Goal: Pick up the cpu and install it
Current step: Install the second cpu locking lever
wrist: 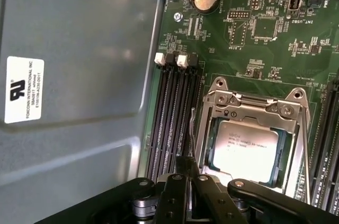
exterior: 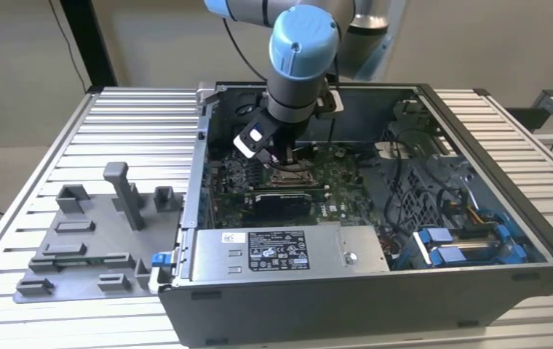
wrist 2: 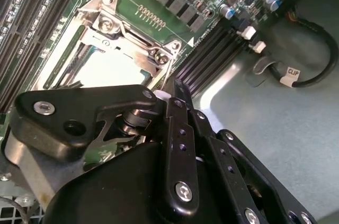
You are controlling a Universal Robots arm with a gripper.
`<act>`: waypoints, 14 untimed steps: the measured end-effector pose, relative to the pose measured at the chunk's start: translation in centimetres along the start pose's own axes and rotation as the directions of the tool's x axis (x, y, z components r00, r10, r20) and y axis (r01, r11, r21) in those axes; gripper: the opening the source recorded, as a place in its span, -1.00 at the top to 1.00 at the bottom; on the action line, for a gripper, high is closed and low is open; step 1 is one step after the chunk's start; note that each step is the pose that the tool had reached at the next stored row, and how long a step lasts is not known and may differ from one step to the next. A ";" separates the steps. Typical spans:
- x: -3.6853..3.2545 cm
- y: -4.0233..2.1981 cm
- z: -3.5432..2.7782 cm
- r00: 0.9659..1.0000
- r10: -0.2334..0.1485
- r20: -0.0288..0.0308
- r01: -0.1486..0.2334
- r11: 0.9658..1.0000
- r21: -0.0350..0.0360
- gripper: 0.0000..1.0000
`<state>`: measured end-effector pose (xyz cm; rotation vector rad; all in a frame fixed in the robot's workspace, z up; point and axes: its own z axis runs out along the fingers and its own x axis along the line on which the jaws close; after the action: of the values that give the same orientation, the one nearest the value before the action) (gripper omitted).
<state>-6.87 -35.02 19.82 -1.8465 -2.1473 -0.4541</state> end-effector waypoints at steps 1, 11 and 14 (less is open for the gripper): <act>-0.01 0.08 0.04 1.000 0.000 0.000 0.000 1.000 0.000 1.00; -0.11 0.46 0.13 1.000 0.000 0.001 0.000 1.000 0.000 1.00; -0.11 0.47 0.13 1.000 0.000 0.001 0.000 1.000 0.000 1.00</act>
<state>-6.38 -35.00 19.68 -1.8472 -2.1483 -0.4528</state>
